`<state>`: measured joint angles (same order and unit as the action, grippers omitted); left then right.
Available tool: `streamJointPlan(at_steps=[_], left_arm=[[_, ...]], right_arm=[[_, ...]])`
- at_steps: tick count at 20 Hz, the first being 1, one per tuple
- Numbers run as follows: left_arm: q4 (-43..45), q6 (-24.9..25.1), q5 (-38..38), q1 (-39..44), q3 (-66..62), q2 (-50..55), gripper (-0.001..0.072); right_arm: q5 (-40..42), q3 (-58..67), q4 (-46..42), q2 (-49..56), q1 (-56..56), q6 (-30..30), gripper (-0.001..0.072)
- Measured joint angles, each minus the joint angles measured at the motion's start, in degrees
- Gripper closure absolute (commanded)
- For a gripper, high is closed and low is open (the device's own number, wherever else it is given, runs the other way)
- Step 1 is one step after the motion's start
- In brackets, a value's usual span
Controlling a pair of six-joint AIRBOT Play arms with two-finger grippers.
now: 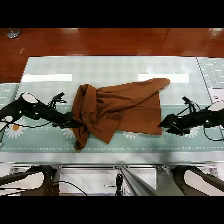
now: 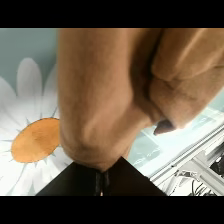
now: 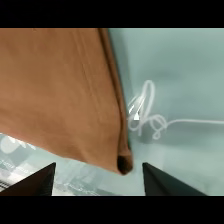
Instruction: Fold the shirts.
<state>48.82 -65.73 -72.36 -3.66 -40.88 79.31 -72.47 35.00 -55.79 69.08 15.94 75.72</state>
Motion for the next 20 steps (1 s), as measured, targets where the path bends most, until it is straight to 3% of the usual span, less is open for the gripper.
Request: streamJointPlan(at_steps=[4,5,6,7,8,14,20], left_arm=[[-0.35,0.42,-0.28,0.28,0.02,0.00,0.0675],[-0.48,0.44,-0.39,0.28,0.00,0.00,0.0674],[-0.66,0.44,-0.39,0.28,0.00,0.00,0.0674],[-1.11,0.46,-0.37,0.35,0.00,0.00,0.0675],[-1.53,0.48,-0.39,0.35,0.02,-0.02,0.0675],[-6.71,2.51,-3.50,-3.65,-4.76,-6.03,0.0675],[-25.59,3.52,-5.66,-16.70,-20.50,-19.23,0.0675]], right_arm=[[2.10,-0.02,1.68,1.95,-3.76,0.85,0.0092],[2.56,-0.02,2.64,2.54,-4.63,0.96,0.0126],[3.17,-0.02,3.52,3.08,-5.62,1.01,0.0347],[4.44,-0.02,4.09,3.63,-6.51,1.01,0.0660],[5.62,0.26,4.83,3.98,-7.39,0.61,0.0690],[-0.26,13.84,7.58,2.71,-6.08,-2.60,0.0691],[-6.78,43.25,7.91,-3.85,0.81,0.31,0.0691]])
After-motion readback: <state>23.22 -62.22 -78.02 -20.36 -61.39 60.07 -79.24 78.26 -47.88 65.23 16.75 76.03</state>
